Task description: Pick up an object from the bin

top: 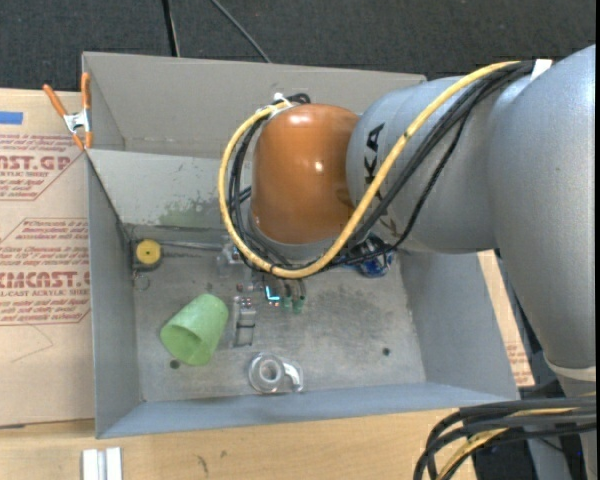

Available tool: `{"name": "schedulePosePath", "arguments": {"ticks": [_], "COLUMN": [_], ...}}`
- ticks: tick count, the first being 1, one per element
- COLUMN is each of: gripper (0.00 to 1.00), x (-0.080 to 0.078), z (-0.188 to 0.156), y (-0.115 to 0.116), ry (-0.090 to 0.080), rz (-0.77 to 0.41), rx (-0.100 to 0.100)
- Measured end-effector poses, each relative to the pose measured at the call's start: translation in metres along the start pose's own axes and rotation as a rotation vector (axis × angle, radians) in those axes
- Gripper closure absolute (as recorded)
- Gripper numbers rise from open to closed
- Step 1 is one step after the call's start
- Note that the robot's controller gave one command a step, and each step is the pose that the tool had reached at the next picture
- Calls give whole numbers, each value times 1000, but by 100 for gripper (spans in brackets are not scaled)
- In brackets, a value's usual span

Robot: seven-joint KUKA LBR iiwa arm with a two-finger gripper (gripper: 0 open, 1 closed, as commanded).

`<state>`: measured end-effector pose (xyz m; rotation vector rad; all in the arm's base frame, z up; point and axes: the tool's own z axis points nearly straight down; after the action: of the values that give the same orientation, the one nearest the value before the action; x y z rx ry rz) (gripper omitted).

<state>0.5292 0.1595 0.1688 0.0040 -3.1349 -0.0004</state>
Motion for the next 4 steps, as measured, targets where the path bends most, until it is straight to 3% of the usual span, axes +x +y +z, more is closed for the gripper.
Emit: {"name": "schedulePosePath", "arguments": {"ticks": [1, 2, 3, 4], "gripper": [0, 0, 0, 0], "x": [-15, 11, -12, -17], "z": [101, 69, 61, 100], "y": [22, 36, 31, 27], "ry": [-3, -8, -9, -4], "rz": [-648, -1014, -1220, -1510], "rx": [1, 2, 3, 2]}}
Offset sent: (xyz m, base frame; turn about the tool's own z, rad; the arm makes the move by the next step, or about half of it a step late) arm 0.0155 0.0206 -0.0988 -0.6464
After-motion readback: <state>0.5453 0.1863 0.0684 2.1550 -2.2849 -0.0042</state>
